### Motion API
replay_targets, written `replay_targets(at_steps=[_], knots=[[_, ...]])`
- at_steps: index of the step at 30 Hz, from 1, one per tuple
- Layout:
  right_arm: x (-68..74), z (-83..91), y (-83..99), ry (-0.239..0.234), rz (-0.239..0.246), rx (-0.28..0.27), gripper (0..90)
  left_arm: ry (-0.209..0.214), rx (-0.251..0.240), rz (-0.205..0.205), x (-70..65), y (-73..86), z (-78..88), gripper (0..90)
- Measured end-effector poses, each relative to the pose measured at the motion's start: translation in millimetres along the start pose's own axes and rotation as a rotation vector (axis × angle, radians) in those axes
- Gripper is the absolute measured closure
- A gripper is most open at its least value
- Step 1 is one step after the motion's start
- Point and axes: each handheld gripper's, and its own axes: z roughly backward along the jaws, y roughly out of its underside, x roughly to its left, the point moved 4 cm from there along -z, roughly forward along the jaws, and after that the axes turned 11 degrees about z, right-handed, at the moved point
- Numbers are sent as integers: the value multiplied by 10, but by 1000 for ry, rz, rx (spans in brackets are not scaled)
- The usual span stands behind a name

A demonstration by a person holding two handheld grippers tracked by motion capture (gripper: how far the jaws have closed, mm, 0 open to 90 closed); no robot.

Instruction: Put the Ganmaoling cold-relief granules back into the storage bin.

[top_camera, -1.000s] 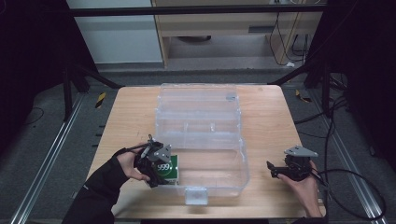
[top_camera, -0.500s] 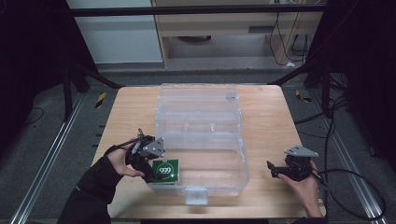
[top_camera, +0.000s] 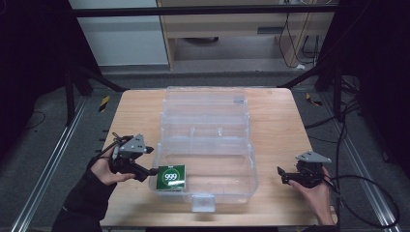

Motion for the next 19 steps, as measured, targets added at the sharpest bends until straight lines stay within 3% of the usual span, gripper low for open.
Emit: replay_targets(at_steps=[2, 4, 5, 6, 7, 8, 9, 10, 15, 19], knots=[[-4, 1, 5, 2, -1, 1, 41, -31, -53, 73, 89, 126, 56, 229], [-3, 4, 6, 0, -6, 1, 41, -44, -67, 92, 125, 171, 72, 232], [-5, 4, 7, 0, -6, 0, 41, -73, -89, 142, 189, 268, 90, 233], [-5, 4, 7, 0, -6, 0, 41, -73, -89, 142, 189, 268, 90, 233], [-4, 5, 10, 1, -10, 3, 41, -110, -108, 188, 253, 371, 87, 233], [-9, 4, 12, 2, -8, 2, 41, -110, -108, 188, 253, 371, 87, 235], [-10, 4, 14, 2, -9, 2, 41, -132, -120, 227, 305, 465, 63, 236], [-10, 4, 14, 2, -9, 2, 41, -132, -120, 227, 305, 465, 63, 236], [-8, 2, 25, 3, -16, 9, 39, -221, -126, 356, 460, 757, -51, 236], [-9, 5, 30, 0, -21, 10, 38, -261, -88, 381, 504, 865, -123, 218]])
